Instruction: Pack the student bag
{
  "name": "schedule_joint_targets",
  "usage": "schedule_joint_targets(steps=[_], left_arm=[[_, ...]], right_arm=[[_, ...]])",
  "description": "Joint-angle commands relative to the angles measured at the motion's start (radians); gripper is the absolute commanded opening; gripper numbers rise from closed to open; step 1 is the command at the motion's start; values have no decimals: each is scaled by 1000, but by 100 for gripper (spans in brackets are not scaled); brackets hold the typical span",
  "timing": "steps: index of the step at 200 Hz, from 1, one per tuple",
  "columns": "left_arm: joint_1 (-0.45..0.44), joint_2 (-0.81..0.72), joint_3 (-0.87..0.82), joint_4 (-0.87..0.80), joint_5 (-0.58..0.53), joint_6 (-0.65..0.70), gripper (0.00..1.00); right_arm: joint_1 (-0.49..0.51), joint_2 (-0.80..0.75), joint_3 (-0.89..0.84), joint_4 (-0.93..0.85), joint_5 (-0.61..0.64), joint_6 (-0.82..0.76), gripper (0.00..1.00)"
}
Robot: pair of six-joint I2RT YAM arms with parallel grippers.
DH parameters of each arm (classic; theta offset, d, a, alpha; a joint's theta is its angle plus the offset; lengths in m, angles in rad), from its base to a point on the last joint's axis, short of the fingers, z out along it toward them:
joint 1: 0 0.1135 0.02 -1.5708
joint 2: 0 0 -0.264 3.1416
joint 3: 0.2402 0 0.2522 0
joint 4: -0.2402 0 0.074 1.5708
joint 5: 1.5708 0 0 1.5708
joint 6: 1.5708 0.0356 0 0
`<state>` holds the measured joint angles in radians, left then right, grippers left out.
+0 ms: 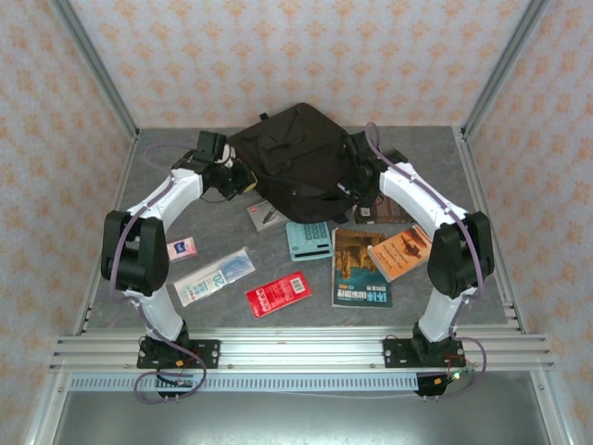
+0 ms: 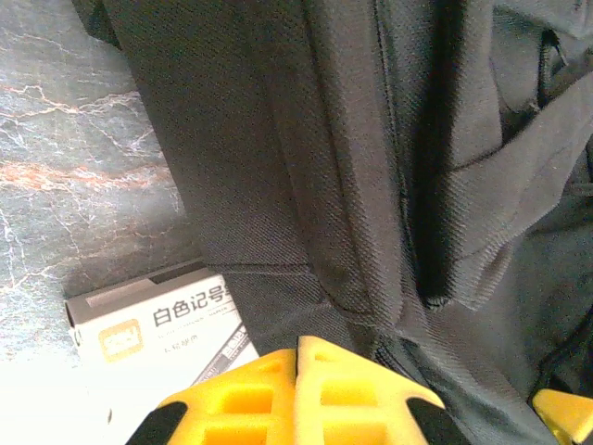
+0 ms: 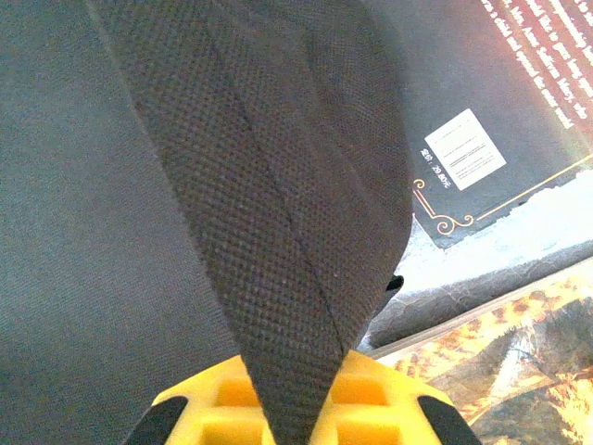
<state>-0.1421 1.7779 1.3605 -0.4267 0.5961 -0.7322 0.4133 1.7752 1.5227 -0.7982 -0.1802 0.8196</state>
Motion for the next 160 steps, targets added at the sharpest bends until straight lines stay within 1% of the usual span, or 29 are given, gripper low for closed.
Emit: schedule_joint_targets(steps=[1,18,42,55,72,88,107,115,124,140,160], left_arm=[[-25,-33,55,-32,-31,35,0],[-57,-77,85,-114,-105,87,0],[-85,-136,90,-183,-168,103,20],[-88,-161,73,-186,-167,77,30],[-98,-176,48,-179,-149,39,46],[-109,-166,46,-185,-133,12,56],[-121,-148,40,-166,-126,-25,64],[-127,-139,40,-152,-121,-42,70],[-135,-126,41,-139,-116,-56,71],[-143,-95,45,-111,-109,-70,71],[-144,-49,46,-82,-95,-73,62]], right_arm=[[5,-58,-6,46,8,-71,0],[23,-62,-6,68,8,-152,0],[49,-79,-29,124,-6,-253,0],[57,-97,-54,163,-6,-276,0],[58,-129,-105,251,-66,-274,0],[61,-158,-150,323,-96,-258,0],[62,-166,-167,355,-113,-236,0],[62,-163,-172,365,-127,-229,0],[62,-160,-178,375,-140,-221,0],[65,-156,-193,399,-171,-215,0],[65,-161,-212,421,-190,-208,0]])
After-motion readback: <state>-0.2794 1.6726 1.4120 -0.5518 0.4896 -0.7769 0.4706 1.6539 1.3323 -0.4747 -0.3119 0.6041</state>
